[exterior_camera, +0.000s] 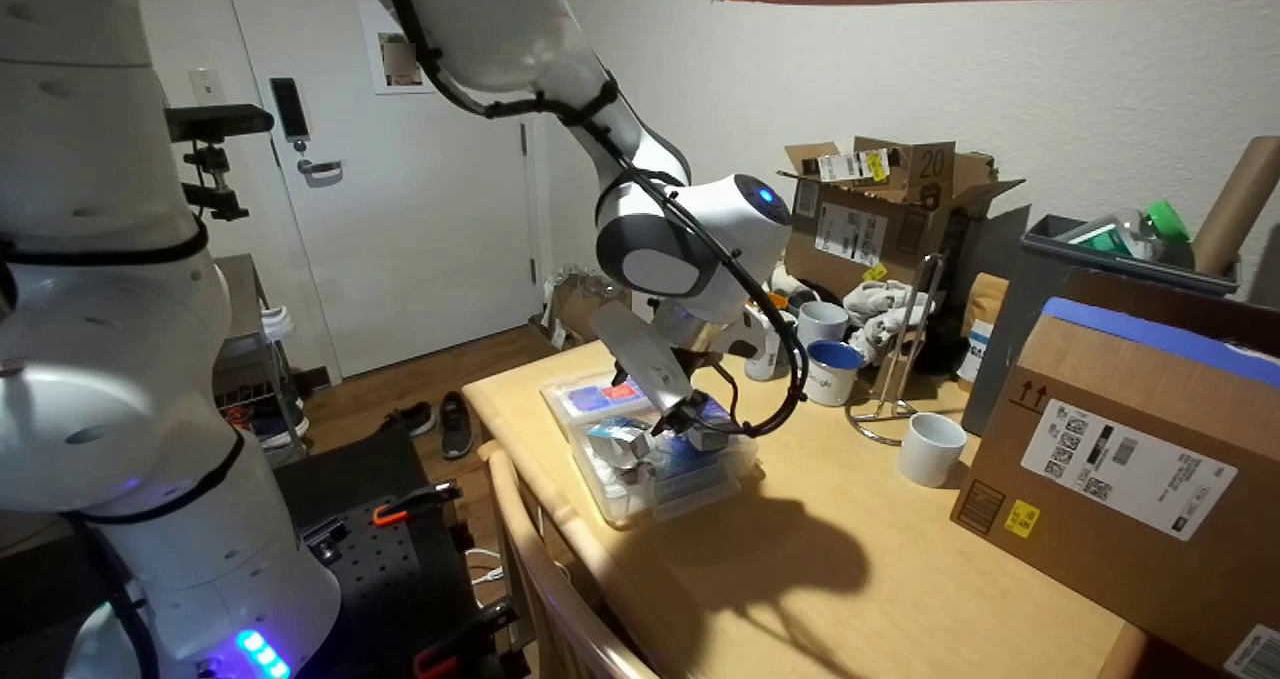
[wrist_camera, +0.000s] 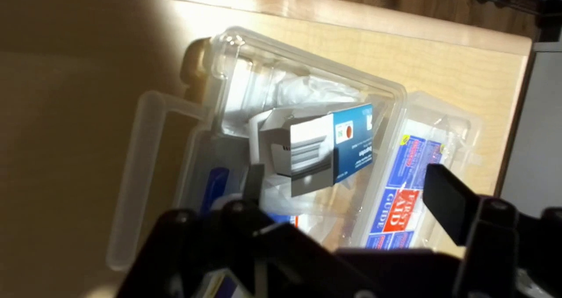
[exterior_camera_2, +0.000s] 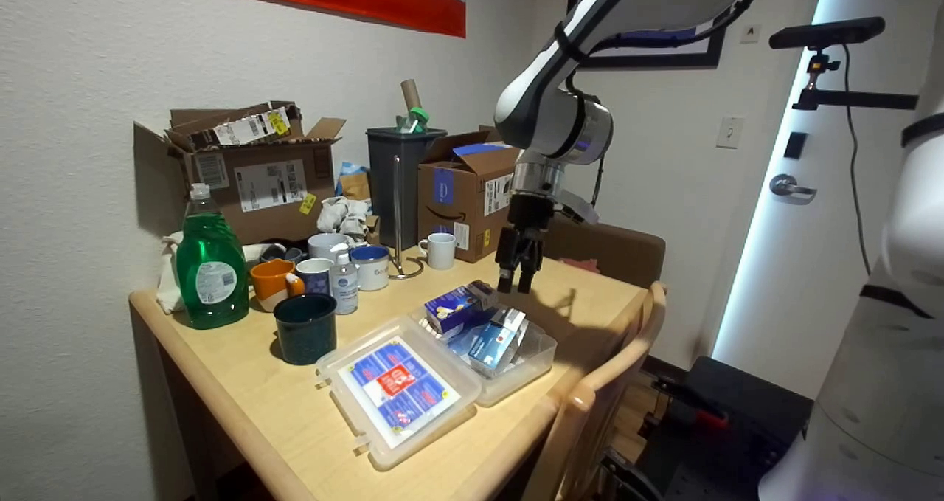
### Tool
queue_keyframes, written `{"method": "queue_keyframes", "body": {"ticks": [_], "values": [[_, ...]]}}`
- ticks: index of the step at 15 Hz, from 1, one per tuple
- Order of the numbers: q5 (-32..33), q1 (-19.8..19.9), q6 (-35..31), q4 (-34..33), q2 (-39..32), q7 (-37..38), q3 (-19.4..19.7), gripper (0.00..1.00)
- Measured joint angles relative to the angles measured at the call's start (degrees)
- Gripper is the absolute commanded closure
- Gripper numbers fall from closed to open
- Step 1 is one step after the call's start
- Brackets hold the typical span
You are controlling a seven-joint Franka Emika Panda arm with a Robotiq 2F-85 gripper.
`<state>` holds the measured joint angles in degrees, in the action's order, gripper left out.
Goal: Put the boxes inside the case
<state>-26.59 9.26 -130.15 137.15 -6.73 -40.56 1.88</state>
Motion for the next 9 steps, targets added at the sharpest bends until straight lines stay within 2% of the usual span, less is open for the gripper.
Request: {"method": "queue_keyframes", "body": {"ticks": [6,9], "values": [[16.1,-2.4,-4.4,4.0,7.3,11.3,0.0,0.00],[20.8,-2.5,-5.1,5.7,9.7,14.2,0.1,0.00]]}}
